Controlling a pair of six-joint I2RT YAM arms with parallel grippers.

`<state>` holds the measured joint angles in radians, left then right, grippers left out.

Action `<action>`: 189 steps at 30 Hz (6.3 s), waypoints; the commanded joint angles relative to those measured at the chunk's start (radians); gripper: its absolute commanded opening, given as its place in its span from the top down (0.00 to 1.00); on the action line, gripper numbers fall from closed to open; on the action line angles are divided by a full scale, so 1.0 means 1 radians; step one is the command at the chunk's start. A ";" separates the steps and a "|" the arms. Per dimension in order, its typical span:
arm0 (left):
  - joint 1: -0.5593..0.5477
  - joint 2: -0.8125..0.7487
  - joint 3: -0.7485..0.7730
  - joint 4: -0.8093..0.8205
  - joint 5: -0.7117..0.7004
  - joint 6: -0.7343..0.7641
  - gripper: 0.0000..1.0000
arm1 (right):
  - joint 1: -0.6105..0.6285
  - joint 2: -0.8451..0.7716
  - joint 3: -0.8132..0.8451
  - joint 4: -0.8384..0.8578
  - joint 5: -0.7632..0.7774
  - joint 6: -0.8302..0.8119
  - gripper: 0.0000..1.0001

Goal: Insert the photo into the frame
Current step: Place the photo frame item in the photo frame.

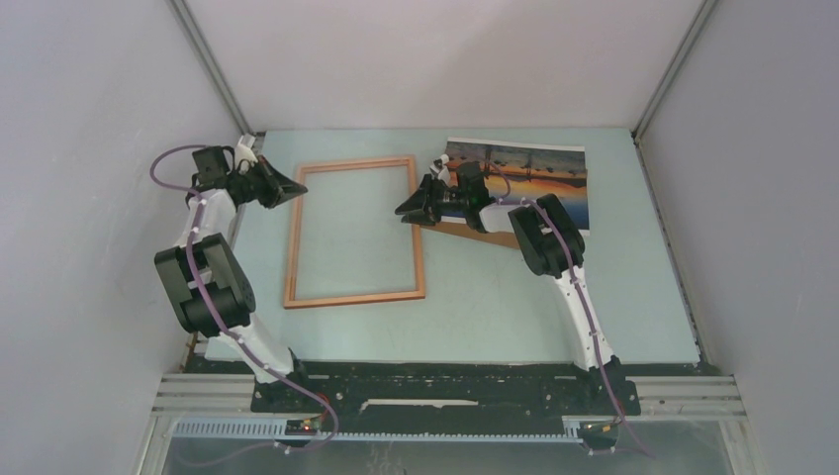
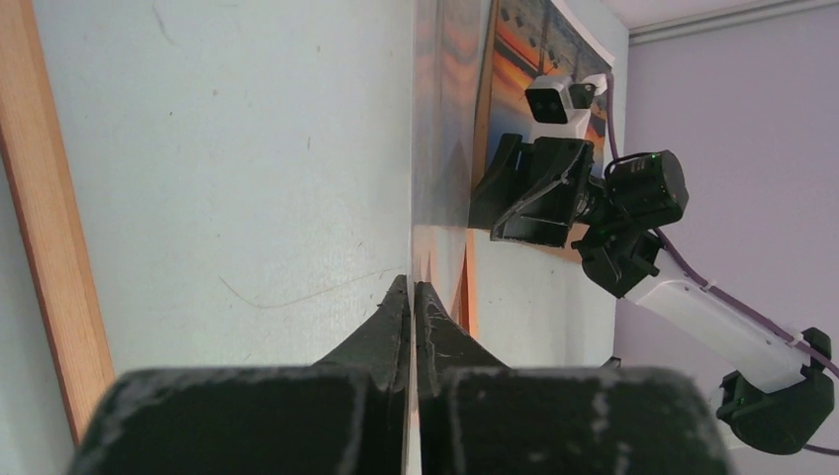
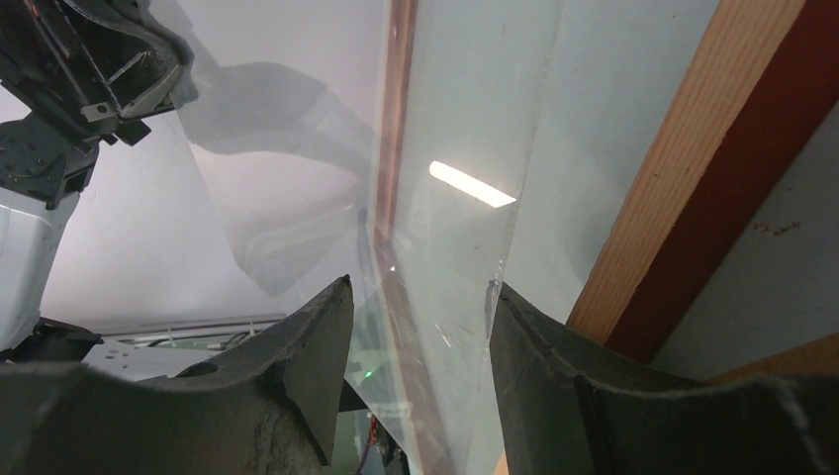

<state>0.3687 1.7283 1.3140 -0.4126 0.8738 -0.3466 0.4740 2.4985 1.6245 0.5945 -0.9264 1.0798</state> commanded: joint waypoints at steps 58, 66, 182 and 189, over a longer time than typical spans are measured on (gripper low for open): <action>-0.074 -0.038 -0.103 0.141 0.019 -0.075 1.00 | -0.031 -0.096 -0.043 0.042 -0.009 -0.041 0.39; -0.085 -0.045 -0.126 0.128 0.005 -0.059 1.00 | -0.029 -0.080 -0.038 0.034 -0.009 -0.042 0.39; -0.157 -0.151 -0.087 0.110 0.031 -0.017 1.00 | -0.072 -0.211 -0.039 -0.417 0.148 -0.350 0.28; -0.159 -0.172 -0.097 0.116 0.025 -0.016 1.00 | -0.125 -0.224 -0.034 -0.326 0.098 -0.272 0.27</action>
<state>0.2153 1.6032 1.2400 -0.3378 0.8692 -0.3664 0.3870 2.3062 1.5665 0.1684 -0.7921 0.7498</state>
